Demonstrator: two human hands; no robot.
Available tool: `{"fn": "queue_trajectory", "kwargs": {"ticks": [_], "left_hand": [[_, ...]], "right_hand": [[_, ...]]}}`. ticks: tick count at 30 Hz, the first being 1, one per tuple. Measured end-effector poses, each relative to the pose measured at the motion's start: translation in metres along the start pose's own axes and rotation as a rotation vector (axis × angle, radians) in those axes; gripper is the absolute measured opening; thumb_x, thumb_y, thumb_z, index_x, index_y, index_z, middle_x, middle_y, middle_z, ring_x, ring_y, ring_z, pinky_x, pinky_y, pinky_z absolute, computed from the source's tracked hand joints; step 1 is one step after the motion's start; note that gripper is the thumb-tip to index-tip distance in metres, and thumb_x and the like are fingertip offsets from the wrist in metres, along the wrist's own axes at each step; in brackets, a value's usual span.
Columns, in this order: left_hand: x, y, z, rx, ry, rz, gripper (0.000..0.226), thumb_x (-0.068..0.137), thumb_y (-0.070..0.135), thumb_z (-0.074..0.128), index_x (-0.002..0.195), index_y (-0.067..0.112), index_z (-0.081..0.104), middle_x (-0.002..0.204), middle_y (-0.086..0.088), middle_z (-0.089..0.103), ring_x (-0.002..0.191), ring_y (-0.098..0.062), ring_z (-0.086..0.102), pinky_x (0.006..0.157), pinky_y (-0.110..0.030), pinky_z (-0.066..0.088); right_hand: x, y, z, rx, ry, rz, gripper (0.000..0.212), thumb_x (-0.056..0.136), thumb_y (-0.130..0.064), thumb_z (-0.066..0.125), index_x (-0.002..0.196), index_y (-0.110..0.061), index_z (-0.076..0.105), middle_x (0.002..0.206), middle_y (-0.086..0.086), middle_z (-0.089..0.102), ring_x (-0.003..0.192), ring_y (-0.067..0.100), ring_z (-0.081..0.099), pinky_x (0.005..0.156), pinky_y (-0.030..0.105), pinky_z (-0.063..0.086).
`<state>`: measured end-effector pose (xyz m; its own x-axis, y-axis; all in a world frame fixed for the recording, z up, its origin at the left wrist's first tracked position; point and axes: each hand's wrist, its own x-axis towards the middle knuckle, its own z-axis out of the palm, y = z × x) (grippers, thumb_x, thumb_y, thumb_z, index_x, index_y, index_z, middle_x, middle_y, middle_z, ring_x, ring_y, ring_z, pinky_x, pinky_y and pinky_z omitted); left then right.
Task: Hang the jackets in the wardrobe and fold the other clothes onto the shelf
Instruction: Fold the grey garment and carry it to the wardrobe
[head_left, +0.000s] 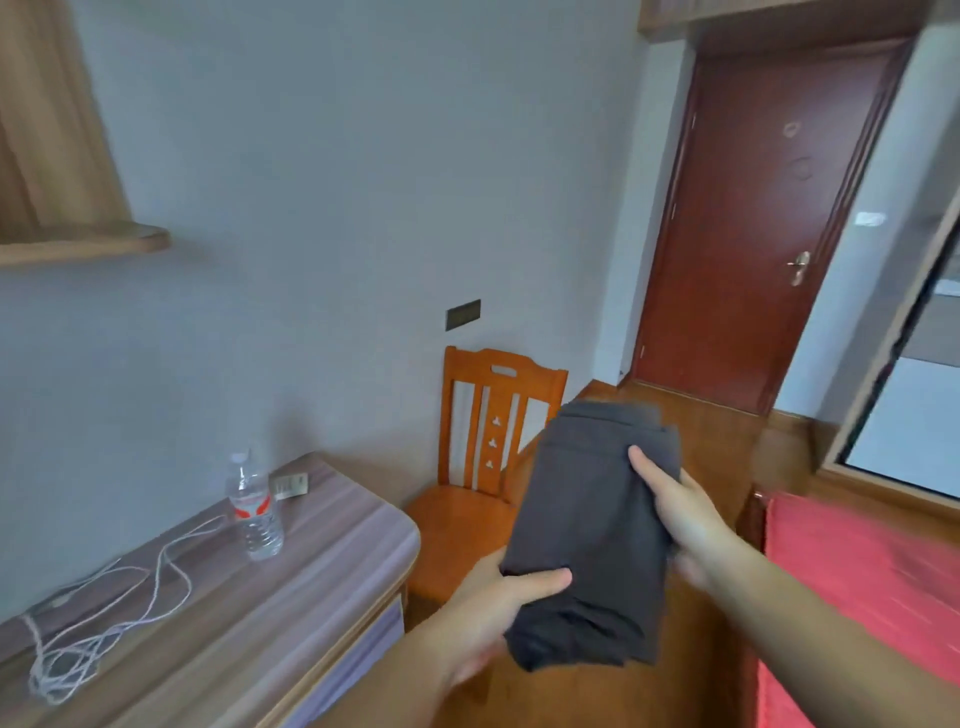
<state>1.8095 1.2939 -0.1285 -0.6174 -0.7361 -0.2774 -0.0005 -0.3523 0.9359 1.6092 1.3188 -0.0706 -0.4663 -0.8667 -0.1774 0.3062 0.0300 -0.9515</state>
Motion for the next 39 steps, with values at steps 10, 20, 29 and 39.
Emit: {"fn": "queue_trajectory", "kwargs": {"ticks": [10, 20, 29, 39], "left_hand": [[0.183, 0.039, 0.061, -0.088, -0.28, -0.075, 0.04, 0.086, 0.018, 0.072, 0.121, 0.001, 0.063, 0.115, -0.015, 0.07, 0.107, -0.033, 0.067, 0.1, -0.051, 0.049], [0.429, 0.104, 0.17, 0.332, -0.555, -0.169, 0.04, 0.092, 0.045, 0.061, 0.124, 0.02, 0.064, 0.116, 0.005, 0.072, 0.109, -0.014, 0.067, 0.102, -0.038, 0.049], [0.626, 0.135, 0.276, 0.453, -0.49, -0.035, 0.05, 0.094, 0.061, 0.044, 0.105, 0.021, 0.072, 0.102, 0.009, 0.074, 0.099, -0.01, 0.069, 0.1, -0.037, 0.05], [0.9, 0.206, 0.4, 0.409, -0.632, 0.055, 0.044, 0.096, 0.058, 0.041, 0.111, 0.026, 0.067, 0.111, 0.013, 0.067, 0.104, -0.006, 0.061, 0.096, -0.025, 0.045]], "right_hand": [[0.101, -0.044, -0.092, 0.163, 0.418, -0.164, 0.036, 0.082, -0.026, 0.075, 0.115, -0.018, 0.064, 0.105, 0.008, 0.074, 0.097, 0.03, 0.07, 0.083, 0.042, 0.055], [0.285, -0.095, -0.226, 0.213, 0.565, -0.157, 0.032, 0.083, -0.031, 0.074, 0.112, -0.018, 0.065, 0.105, 0.006, 0.073, 0.097, 0.028, 0.069, 0.086, 0.042, 0.054], [0.432, -0.165, -0.32, 0.156, 0.698, -0.172, 0.035, 0.083, -0.034, 0.074, 0.112, -0.016, 0.065, 0.101, 0.007, 0.074, 0.094, 0.028, 0.07, 0.08, 0.039, 0.055], [0.648, -0.28, -0.409, -0.017, 0.986, -0.269, 0.033, 0.084, -0.037, 0.073, 0.107, -0.02, 0.059, 0.098, 0.005, 0.066, 0.095, 0.031, 0.063, 0.092, 0.044, 0.05]]}}
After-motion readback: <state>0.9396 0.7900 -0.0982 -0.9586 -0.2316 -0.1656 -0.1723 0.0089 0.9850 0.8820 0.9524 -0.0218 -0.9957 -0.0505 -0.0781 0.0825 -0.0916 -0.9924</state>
